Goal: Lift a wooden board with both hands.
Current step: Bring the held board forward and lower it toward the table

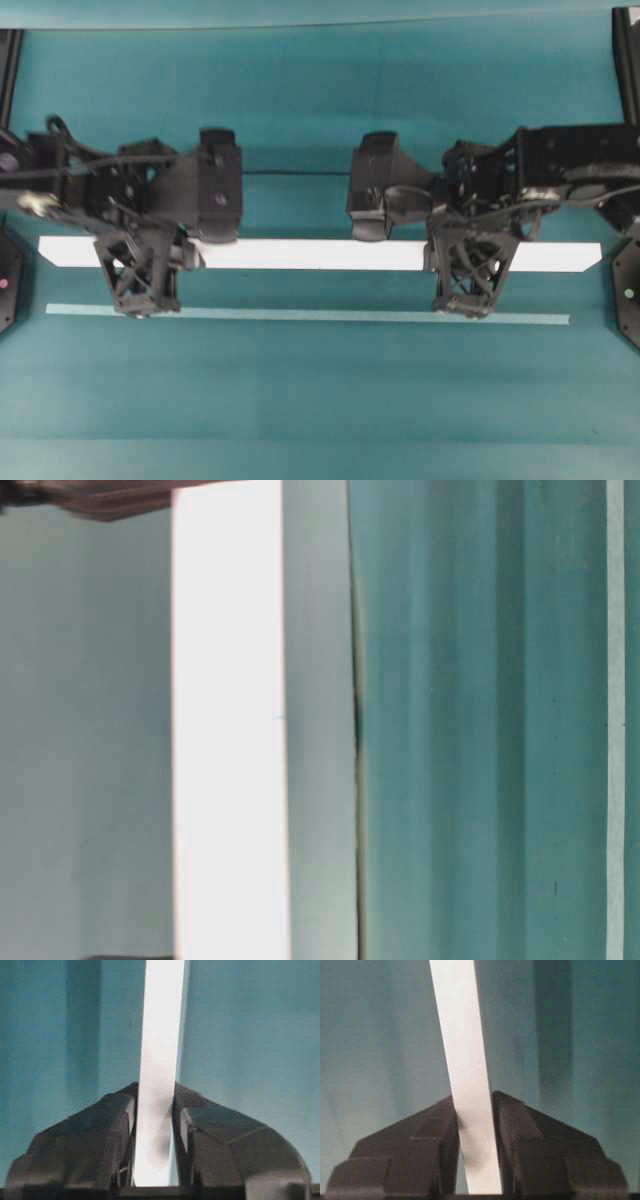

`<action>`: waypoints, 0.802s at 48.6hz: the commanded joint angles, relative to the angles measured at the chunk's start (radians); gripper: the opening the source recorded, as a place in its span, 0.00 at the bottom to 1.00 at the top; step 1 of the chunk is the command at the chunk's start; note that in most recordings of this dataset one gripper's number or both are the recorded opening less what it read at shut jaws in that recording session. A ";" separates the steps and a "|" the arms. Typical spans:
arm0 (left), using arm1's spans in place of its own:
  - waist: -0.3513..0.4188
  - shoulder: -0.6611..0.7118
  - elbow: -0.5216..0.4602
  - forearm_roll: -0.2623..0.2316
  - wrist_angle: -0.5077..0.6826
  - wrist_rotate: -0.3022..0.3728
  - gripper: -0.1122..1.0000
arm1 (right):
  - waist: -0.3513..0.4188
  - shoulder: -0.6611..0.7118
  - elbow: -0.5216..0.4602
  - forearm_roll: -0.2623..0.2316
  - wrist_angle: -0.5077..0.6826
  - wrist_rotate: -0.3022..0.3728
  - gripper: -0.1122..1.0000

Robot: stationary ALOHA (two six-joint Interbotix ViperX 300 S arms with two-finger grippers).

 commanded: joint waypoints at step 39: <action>0.002 0.161 0.144 0.005 -0.287 0.006 0.26 | 0.006 0.097 0.196 0.000 -0.290 -0.060 0.29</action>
